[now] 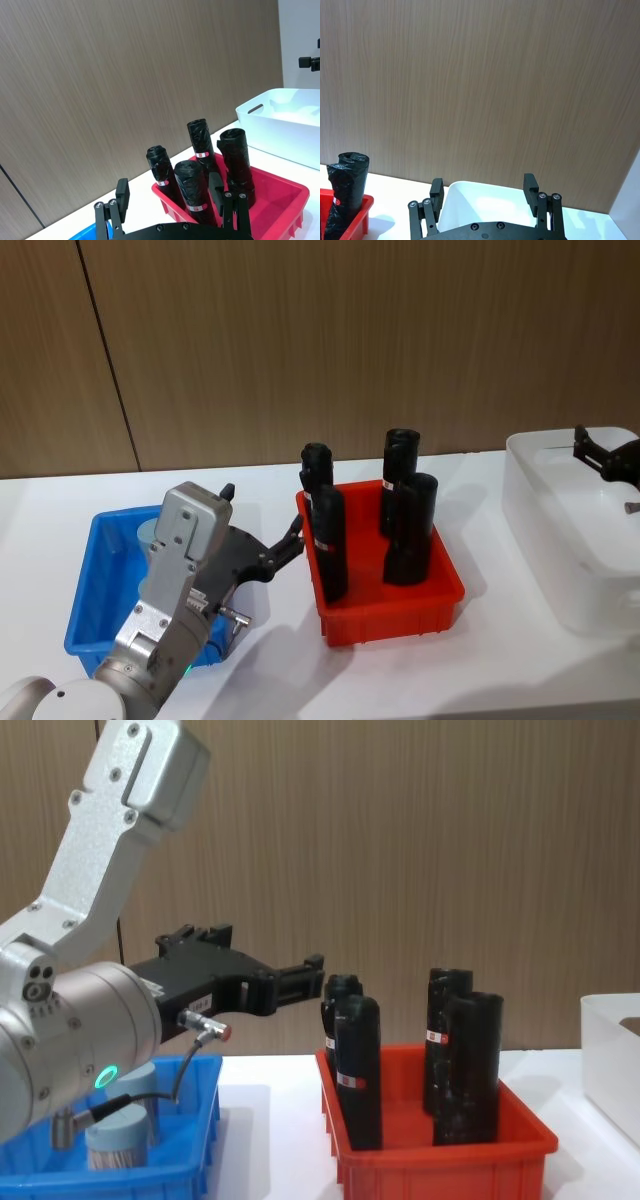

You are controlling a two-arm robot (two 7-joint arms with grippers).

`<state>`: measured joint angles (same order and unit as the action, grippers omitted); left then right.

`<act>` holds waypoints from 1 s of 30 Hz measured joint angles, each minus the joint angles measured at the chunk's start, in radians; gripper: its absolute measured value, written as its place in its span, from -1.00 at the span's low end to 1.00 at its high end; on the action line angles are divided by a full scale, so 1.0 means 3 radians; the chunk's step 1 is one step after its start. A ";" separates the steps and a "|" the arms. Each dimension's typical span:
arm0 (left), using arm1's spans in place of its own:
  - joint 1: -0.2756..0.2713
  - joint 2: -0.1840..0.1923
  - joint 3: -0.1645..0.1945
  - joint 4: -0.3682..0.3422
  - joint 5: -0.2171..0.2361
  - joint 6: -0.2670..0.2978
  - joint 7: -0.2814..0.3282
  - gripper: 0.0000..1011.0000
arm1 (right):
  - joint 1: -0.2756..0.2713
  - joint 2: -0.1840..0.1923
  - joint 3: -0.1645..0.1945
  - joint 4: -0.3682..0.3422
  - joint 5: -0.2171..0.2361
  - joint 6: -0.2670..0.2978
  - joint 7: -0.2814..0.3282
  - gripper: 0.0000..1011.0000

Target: Pick the cotton swabs from the blue box and place them into the white box.

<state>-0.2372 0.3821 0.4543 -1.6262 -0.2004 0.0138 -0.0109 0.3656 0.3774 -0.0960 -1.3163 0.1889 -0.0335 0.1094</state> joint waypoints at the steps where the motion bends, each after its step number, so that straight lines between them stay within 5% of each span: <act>1: 0.0000 0.0000 0.0000 0.0000 0.0000 0.0000 0.0000 0.99 | 0.0000 0.0000 0.0000 0.0000 0.0000 0.0000 0.0000 0.98; 30: 0.0000 0.0000 0.0000 0.0000 0.0000 0.0000 0.0000 0.99 | 0.0000 0.0000 0.0000 0.0000 0.0000 0.0000 0.0000 0.98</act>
<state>-0.2371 0.3821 0.4542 -1.6262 -0.2004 0.0138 -0.0109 0.3656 0.3774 -0.0960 -1.3163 0.1889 -0.0335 0.1094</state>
